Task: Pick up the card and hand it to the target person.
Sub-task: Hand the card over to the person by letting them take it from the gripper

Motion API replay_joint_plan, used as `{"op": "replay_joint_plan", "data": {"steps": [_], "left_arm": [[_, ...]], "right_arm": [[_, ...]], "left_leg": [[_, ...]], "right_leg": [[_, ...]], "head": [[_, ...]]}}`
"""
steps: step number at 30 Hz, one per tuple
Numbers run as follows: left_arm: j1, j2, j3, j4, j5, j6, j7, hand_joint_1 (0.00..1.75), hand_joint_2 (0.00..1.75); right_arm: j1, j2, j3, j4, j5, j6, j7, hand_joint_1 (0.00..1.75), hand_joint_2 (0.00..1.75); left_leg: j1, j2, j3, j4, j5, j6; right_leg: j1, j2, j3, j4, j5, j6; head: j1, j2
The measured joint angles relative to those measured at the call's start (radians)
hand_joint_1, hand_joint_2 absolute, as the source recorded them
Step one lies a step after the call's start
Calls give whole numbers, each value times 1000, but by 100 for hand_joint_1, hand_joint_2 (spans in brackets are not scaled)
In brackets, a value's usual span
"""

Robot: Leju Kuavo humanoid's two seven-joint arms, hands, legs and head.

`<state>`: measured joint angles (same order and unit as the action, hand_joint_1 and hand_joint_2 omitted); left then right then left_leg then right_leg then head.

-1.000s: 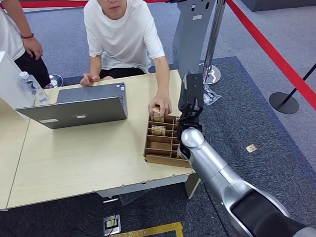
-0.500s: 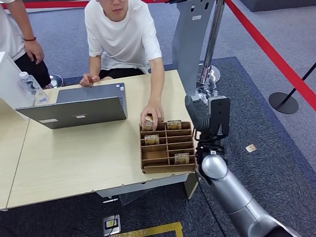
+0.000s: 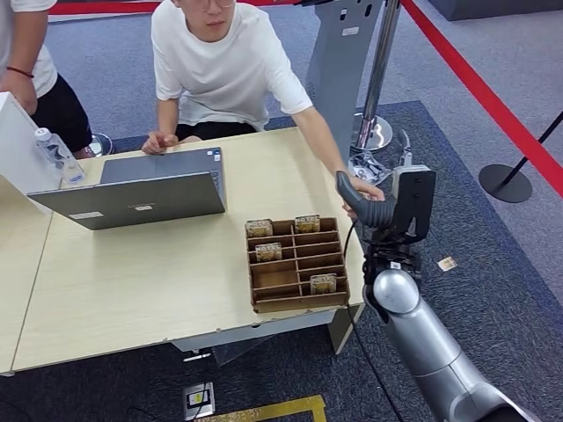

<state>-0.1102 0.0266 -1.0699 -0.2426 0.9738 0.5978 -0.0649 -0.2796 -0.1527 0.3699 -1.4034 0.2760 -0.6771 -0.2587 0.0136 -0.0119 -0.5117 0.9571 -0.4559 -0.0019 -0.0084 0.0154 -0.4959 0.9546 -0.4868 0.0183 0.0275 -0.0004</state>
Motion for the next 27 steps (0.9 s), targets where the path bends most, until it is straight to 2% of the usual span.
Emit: {"op": "replay_joint_plan", "data": {"steps": [4,9,13,19,21,27], "left_arm": [[0,0,-3,0,4,0,1,0,0],[-1,0,-7,0,18,1,6,0,0],[-2,0,-8,0,26,3,14,0,0],[-3,0,-19,-4,35,7,14,0,0],[-4,0,-22,-5,37,7,11,0,0],[-6,2,-29,-8,49,5,4,0,0]], "right_arm": [[33,2,-31,-32,-24,0,-22,0,175],[113,5,-49,-148,-45,0,-27,0,175],[164,5,-41,-242,-67,1,1,0,175],[186,4,6,-322,-146,29,13,0,175],[186,0,24,-330,-189,79,19,0,175],[176,-21,104,-329,-298,326,63,0,175]], "left_leg": [[0,0,0,0,0,0],[0,0,-1,0,0,0],[0,0,-1,0,0,0],[0,0,0,-1,0,0],[0,0,0,-1,0,0],[0,0,-1,-1,0,0]], "right_leg": [[0,0,0,0,0,0],[0,0,0,0,0,0],[0,0,0,0,0,0],[0,0,0,0,0,0],[0,0,0,0,0,0],[0,0,0,0,0,0]], "head": [[0,0],[0,0],[0,0],[0,0],[0,0],[0,0]]}}
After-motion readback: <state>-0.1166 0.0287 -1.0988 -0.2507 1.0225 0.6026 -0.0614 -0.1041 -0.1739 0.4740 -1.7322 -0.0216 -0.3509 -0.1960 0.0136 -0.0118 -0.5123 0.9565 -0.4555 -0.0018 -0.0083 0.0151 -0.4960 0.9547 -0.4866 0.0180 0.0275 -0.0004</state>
